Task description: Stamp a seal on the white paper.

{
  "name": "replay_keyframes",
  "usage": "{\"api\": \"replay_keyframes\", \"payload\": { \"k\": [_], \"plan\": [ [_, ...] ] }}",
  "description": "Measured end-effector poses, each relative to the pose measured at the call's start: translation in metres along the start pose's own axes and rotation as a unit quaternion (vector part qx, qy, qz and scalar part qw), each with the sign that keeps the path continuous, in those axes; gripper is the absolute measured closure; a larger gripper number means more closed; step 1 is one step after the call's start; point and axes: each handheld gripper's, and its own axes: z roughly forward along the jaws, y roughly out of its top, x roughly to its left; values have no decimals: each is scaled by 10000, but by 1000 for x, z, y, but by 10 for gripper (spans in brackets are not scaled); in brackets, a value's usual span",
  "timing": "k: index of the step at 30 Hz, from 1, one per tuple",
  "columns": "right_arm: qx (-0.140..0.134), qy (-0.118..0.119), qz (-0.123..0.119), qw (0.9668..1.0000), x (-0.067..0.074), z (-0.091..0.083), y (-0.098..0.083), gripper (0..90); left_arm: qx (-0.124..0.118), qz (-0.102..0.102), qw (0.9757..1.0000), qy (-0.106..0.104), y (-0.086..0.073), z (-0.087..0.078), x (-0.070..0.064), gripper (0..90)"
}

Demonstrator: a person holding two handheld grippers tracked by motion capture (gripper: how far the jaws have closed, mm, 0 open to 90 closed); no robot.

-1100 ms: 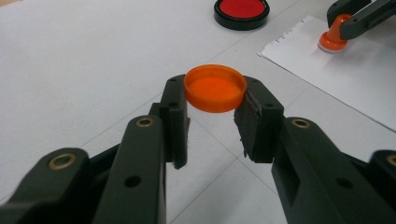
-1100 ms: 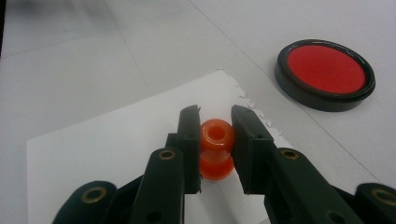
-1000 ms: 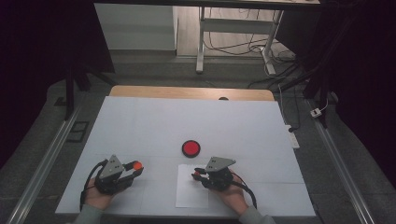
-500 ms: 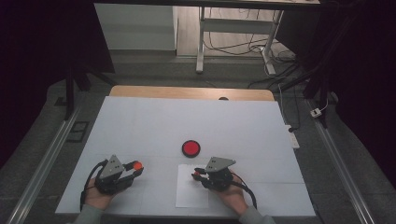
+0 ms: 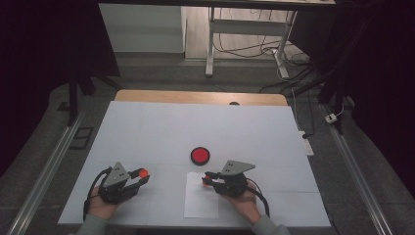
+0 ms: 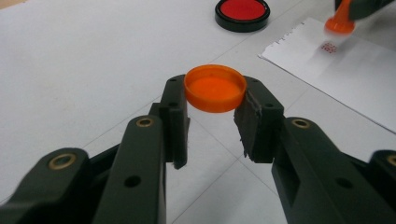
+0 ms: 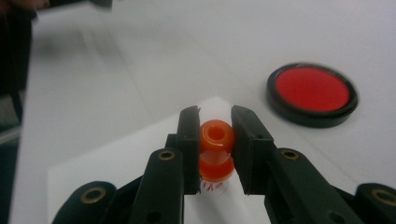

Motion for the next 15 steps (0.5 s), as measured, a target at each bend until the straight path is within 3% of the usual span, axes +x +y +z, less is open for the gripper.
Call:
{"api": "replay_keyframes", "payload": {
  "k": [2, 15],
  "plan": [
    [-70, 7, 80, 9999, -3, -4, 1, 733, -5, -4, 10000, -8, 0, 0, 1, 654],
    [-35, 36, 55, 10000, -3, -7, 0, 733, -17, 1, 10000, -1, 0, -1, 0, 653]
  ]
}}
